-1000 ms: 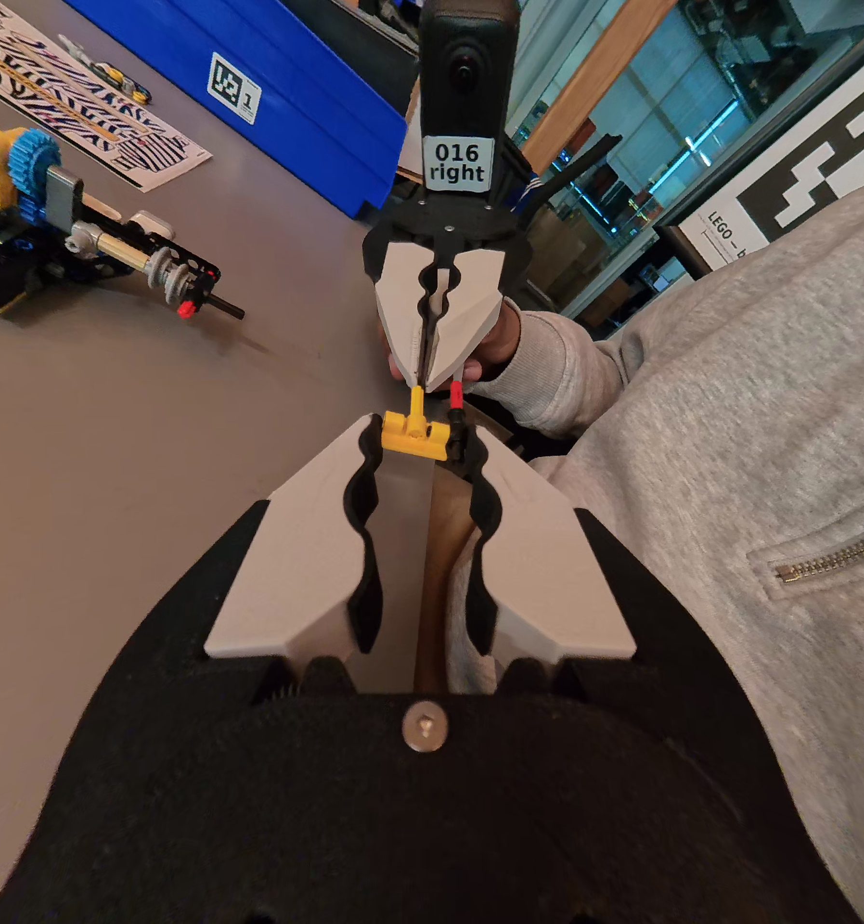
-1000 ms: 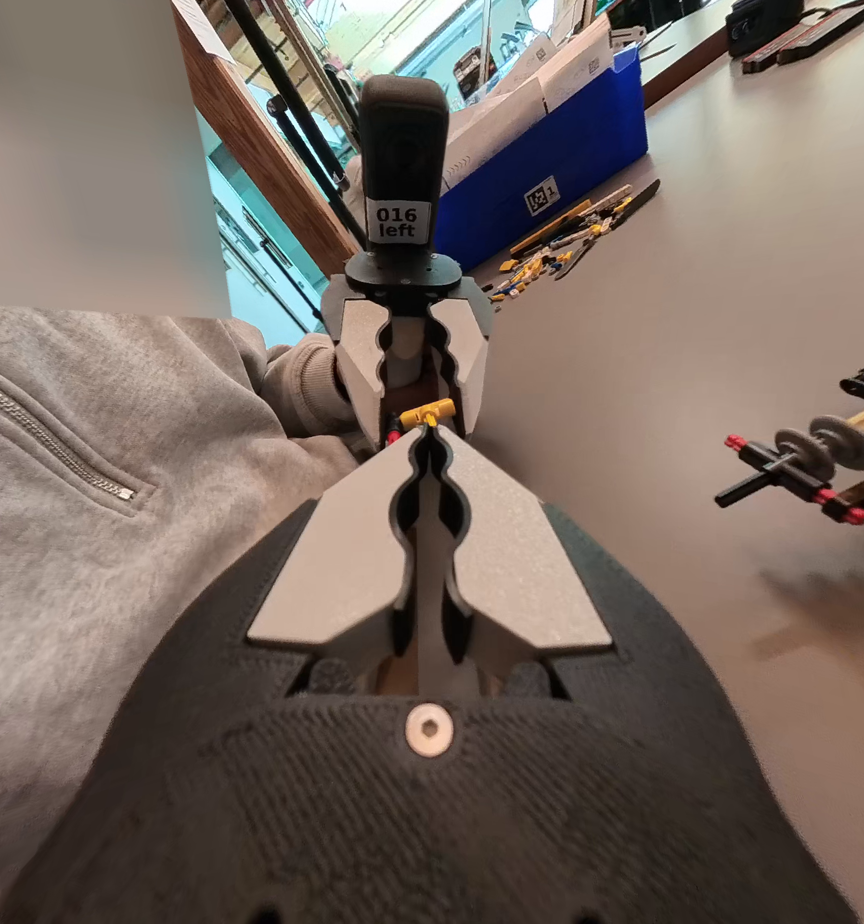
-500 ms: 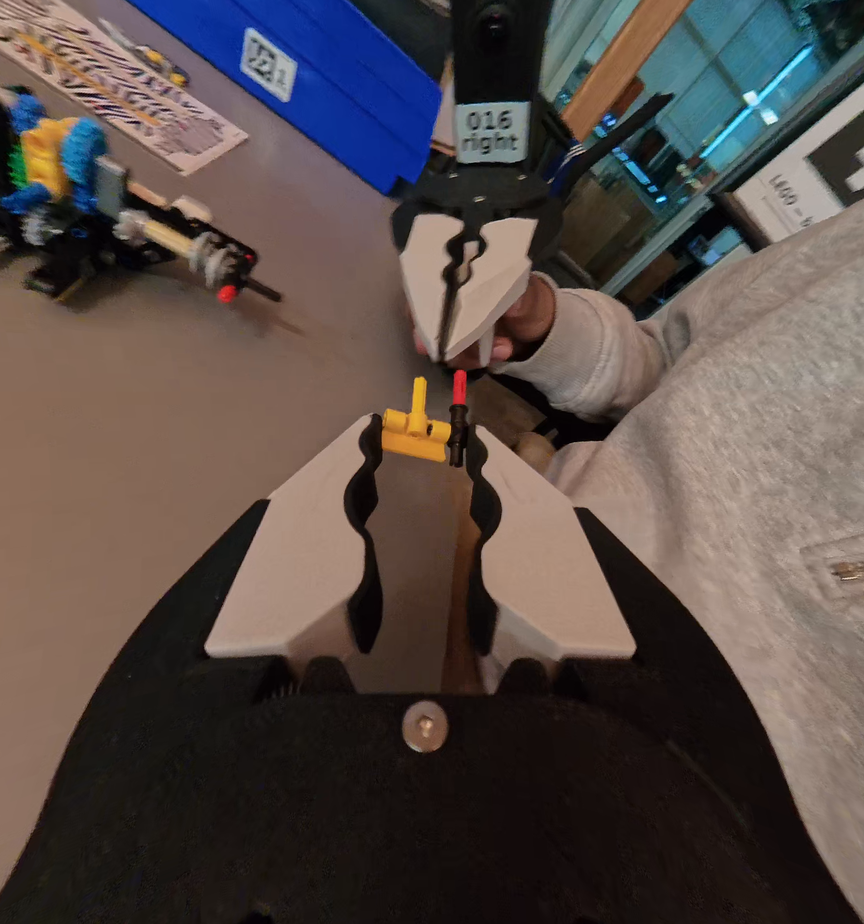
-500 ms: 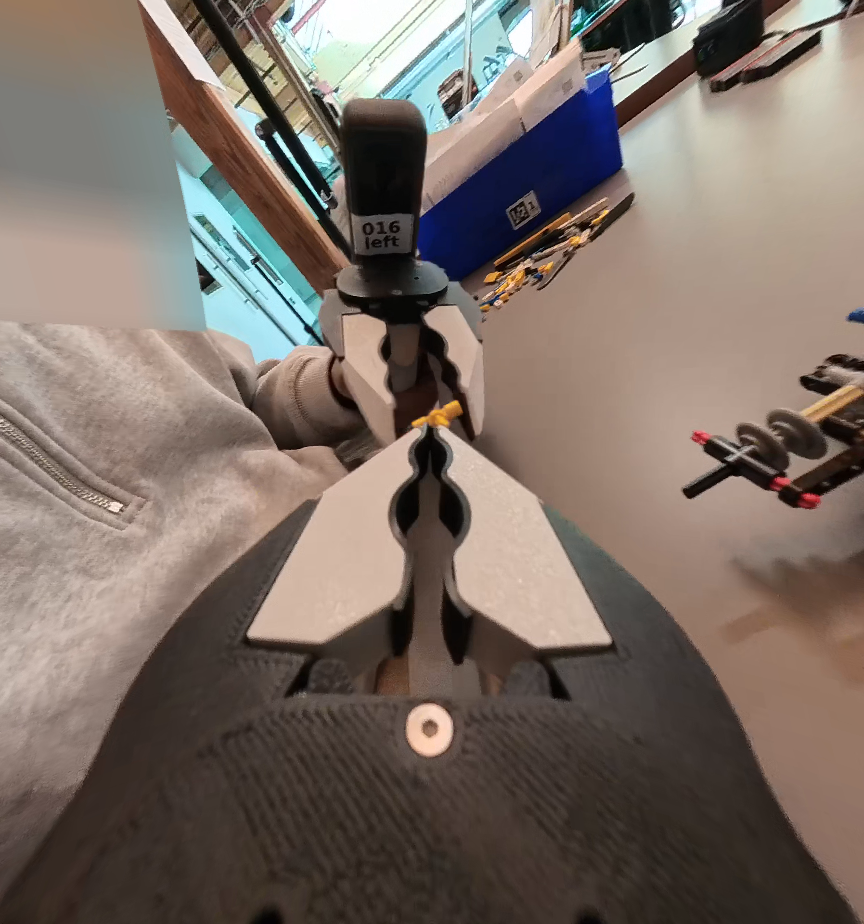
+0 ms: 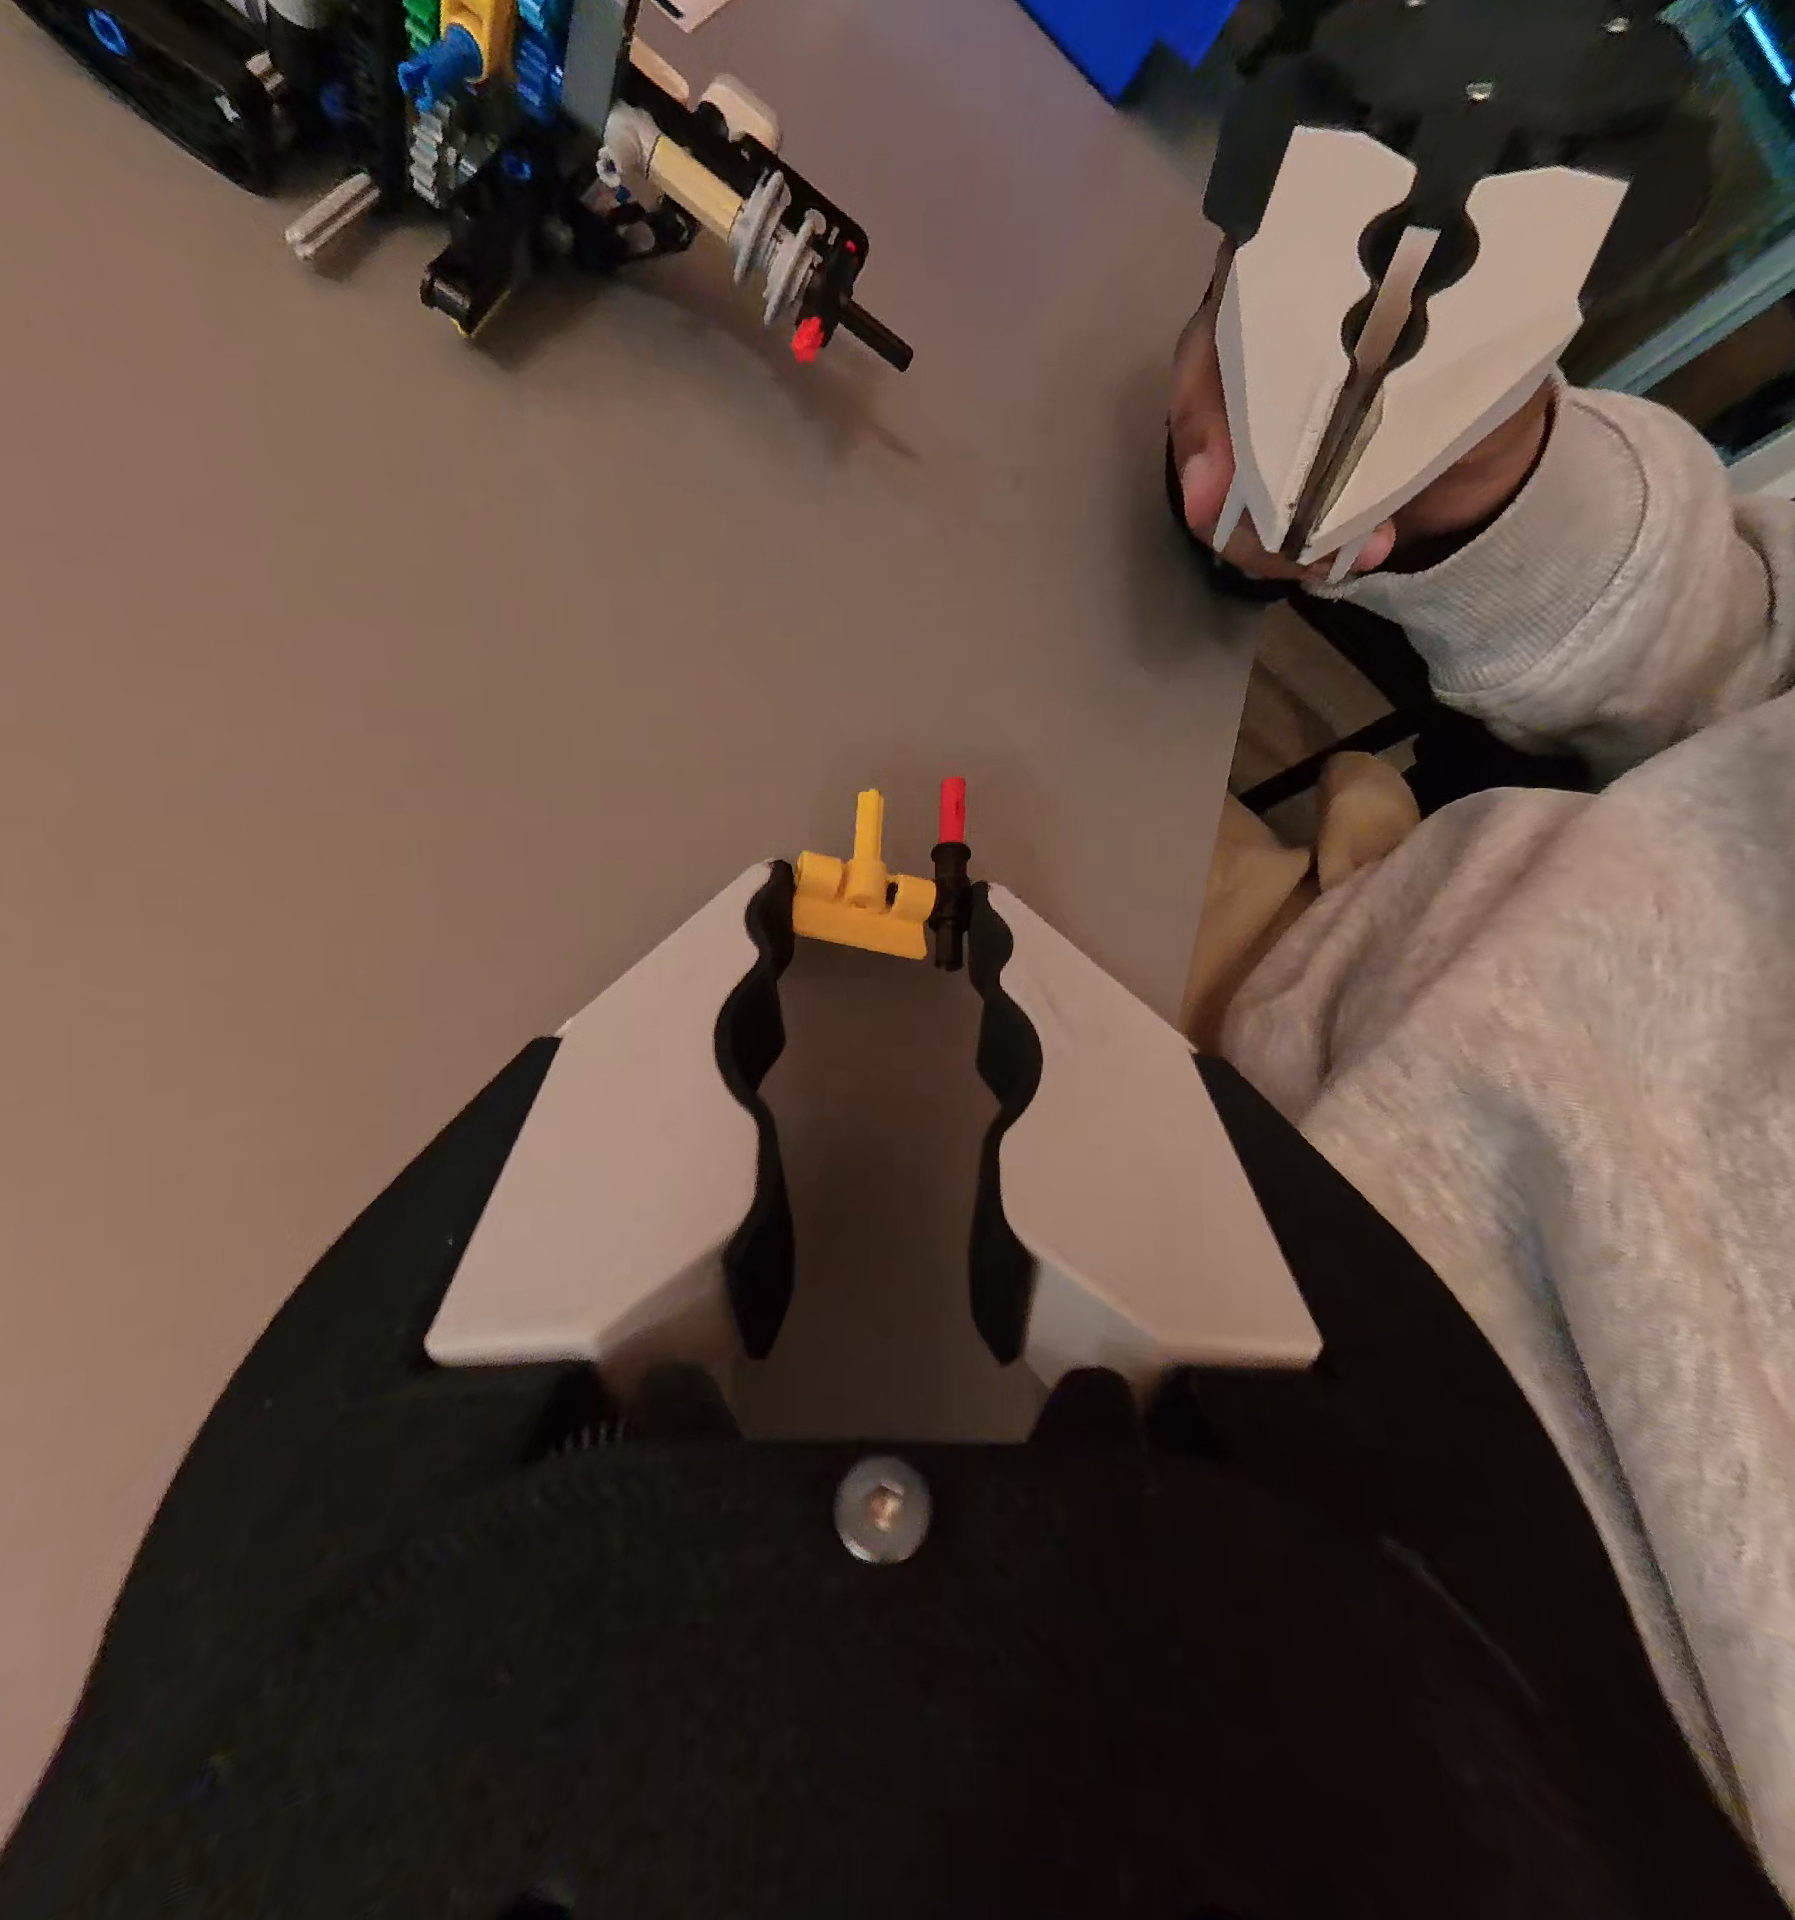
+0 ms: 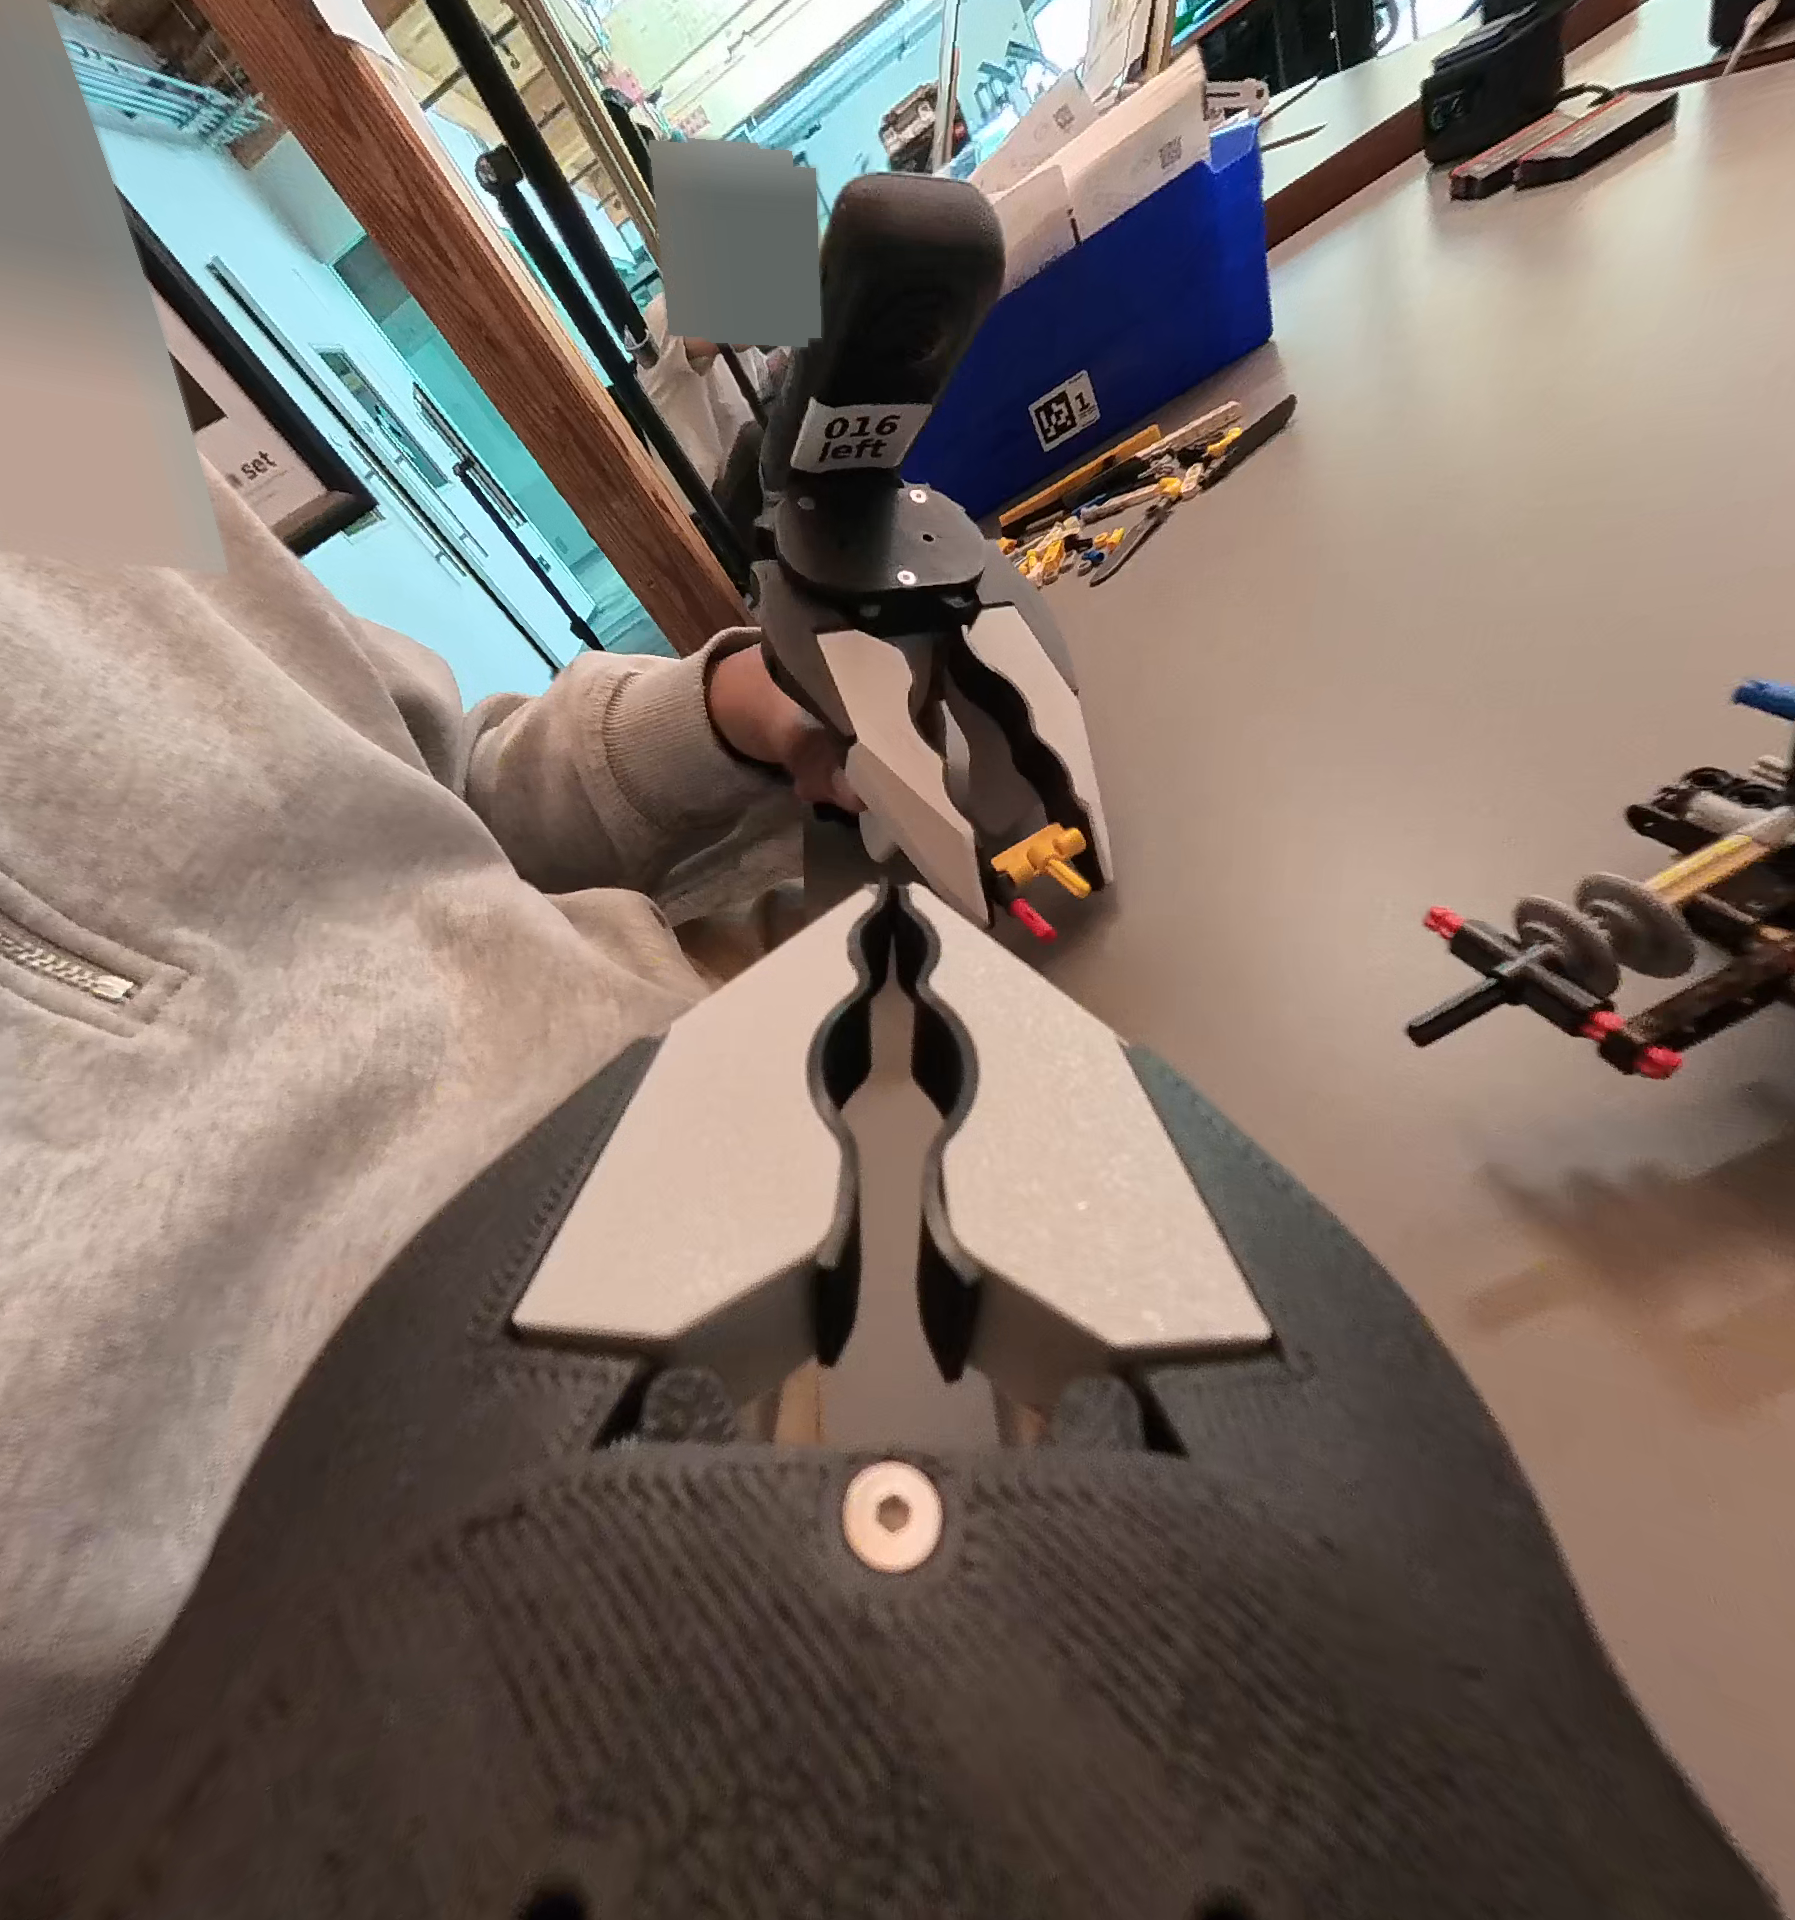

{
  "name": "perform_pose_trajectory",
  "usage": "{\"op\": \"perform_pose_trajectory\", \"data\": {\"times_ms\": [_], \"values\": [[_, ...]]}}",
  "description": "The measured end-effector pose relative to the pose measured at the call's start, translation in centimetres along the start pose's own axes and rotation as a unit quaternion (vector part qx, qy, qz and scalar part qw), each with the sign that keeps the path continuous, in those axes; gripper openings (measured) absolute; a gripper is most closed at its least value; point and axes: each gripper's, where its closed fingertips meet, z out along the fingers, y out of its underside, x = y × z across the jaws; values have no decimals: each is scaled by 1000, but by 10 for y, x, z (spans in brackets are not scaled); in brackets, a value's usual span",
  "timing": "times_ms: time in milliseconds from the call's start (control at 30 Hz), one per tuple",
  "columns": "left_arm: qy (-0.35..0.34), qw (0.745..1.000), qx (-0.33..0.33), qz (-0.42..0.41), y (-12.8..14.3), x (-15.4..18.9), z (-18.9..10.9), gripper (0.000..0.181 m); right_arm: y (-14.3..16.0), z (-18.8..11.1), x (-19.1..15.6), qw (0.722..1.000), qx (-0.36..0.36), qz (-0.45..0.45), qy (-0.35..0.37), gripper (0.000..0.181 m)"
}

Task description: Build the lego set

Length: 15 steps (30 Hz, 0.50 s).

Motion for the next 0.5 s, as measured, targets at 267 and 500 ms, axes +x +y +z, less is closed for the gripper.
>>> {"op": "perform_pose_trajectory", "data": {"times_ms": [267,500], "values": [[-12,1000,3,2,0,-3,-2,31,4,3,-3,999,-13,-32,15,0],[-26,999,-17,16,8,-7,-4,31,4,-1,1,997,-14,-65,50,0]]}}
